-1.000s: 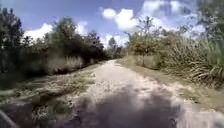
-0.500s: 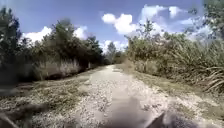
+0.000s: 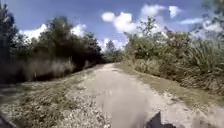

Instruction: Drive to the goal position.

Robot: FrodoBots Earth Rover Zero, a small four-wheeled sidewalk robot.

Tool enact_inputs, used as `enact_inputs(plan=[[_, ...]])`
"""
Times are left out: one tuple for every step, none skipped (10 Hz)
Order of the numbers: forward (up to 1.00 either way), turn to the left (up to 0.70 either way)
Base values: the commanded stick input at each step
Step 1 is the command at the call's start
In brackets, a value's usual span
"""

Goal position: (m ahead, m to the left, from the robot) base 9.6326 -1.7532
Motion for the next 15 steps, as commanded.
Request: enact_inputs(plan=[[0.85,0.00],[0.85,0.00],[0.85,0.00],[0.85,0.00],[0.85,0.00],[0.85,0.00],[0.85,0.00],[0.85,0.00],[0.85,0.00],[0.85,0.00],[0.85,0.00],[0.85,0.00],[0.85,0.00],[0.85,0.00],[0.85,0.00]])
